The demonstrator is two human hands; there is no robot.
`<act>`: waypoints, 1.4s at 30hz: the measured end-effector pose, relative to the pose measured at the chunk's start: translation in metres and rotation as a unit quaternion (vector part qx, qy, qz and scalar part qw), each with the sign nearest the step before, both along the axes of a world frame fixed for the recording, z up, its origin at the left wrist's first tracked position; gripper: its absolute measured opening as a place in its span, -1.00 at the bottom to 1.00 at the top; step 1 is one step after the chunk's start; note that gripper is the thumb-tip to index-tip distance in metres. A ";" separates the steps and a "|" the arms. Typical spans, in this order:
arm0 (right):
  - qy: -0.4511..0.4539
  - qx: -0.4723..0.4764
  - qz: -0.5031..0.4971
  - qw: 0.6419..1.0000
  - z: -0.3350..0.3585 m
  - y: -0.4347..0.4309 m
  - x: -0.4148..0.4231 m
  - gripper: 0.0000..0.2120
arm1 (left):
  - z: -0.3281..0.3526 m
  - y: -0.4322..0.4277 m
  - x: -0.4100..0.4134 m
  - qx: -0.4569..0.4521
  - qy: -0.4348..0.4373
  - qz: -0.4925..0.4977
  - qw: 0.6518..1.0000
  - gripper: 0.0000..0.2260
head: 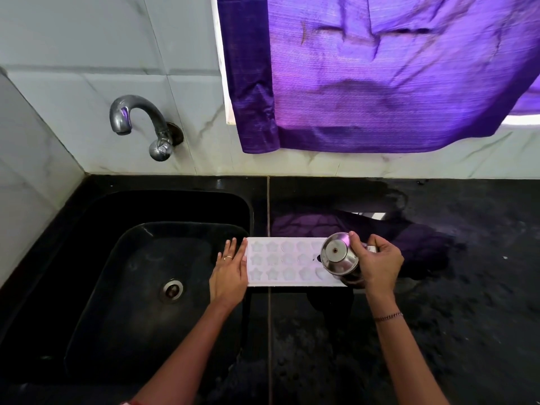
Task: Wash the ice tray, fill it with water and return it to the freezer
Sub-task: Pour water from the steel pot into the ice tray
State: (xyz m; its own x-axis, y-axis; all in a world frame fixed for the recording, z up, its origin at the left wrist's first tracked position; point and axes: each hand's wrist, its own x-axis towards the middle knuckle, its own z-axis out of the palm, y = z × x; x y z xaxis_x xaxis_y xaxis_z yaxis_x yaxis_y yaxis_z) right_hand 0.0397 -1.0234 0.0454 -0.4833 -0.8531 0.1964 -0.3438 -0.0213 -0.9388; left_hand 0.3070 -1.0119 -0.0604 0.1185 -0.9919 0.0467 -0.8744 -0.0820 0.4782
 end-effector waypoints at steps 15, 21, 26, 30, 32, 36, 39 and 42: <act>-0.165 0.005 -0.052 0.985 -0.001 0.000 -0.022 -0.49 | -0.003 -0.001 0.001 -0.005 0.009 0.004 1.000 -0.38; -0.050 -0.010 -0.048 0.998 0.002 0.004 -0.030 -0.52 | -0.002 0.000 0.000 -0.007 0.012 0.003 1.000 -0.38; -0.017 -0.020 -0.044 0.999 0.004 0.006 -0.031 -0.51 | -0.001 0.000 0.000 -0.011 0.012 0.010 1.000 -0.37; -0.004 -0.024 -0.040 0.999 0.006 0.008 -0.029 -0.49 | -0.001 0.001 0.000 -0.010 0.013 0.009 1.000 -0.37; -0.004 -0.025 -0.036 0.999 0.007 0.008 -0.027 -0.48 | -0.001 0.001 0.000 -0.011 0.014 0.008 1.000 -0.38; -0.002 -0.027 -0.028 0.999 0.007 0.009 -0.024 -0.48 | -0.001 0.000 0.000 -0.008 0.012 0.006 1.000 -0.38; -0.001 -0.028 -0.028 0.999 0.005 0.009 -0.023 -0.51 | -0.001 0.000 0.000 -0.008 0.011 0.007 1.000 -0.38; -0.001 -0.023 -0.030 0.999 0.004 0.009 -0.024 -0.51 | -0.001 0.000 0.000 -0.008 0.009 0.007 1.000 -0.38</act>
